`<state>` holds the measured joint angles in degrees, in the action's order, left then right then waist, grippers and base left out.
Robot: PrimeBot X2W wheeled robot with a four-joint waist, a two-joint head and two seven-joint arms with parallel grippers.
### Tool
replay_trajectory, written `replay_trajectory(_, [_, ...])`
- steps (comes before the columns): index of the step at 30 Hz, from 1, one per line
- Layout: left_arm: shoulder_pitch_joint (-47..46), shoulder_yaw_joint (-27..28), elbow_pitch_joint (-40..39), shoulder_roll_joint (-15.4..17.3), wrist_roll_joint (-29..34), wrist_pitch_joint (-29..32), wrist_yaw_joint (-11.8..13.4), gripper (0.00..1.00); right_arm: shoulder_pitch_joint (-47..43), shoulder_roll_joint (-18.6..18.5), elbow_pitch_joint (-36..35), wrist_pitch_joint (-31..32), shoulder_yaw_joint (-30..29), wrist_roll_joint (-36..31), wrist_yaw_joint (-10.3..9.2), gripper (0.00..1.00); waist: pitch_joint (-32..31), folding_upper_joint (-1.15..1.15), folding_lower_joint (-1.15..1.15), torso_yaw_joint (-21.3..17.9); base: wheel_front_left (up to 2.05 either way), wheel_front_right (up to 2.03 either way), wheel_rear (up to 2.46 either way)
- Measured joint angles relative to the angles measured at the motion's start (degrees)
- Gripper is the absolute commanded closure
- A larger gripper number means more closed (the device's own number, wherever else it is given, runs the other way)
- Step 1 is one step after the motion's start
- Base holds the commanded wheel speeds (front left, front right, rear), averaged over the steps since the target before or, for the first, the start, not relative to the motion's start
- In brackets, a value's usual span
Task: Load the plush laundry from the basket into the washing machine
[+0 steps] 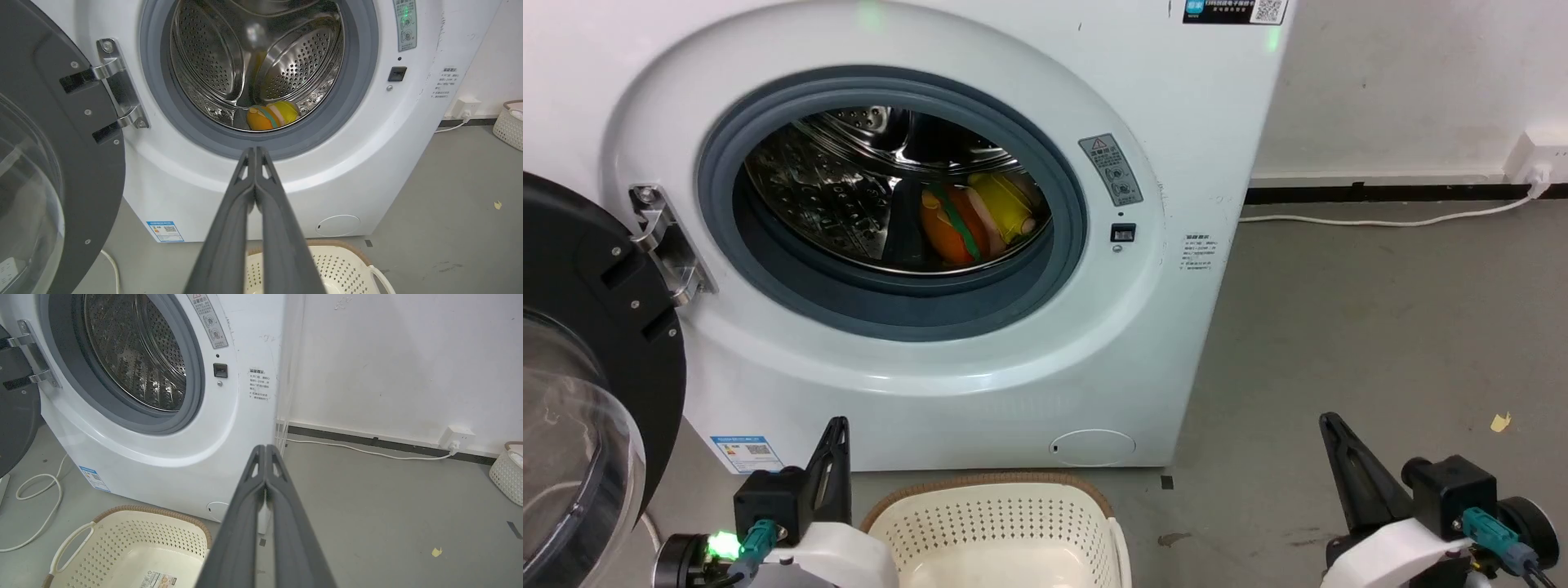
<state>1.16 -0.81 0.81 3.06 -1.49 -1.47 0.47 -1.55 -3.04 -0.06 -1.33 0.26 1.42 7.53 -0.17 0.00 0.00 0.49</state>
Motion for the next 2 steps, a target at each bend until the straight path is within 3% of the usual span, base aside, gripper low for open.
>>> replay_trajectory(2, [0.0, 0.1, -0.1, 0.0, 0.3, 0.4, -0.1, 1.0, 0.1, 0.0, 0.0, 0.3, 0.0, -0.4, 0.0, 1.0, 0.0, 0.0, 0.0, -0.1, 0.0, 0.0, 0.0])
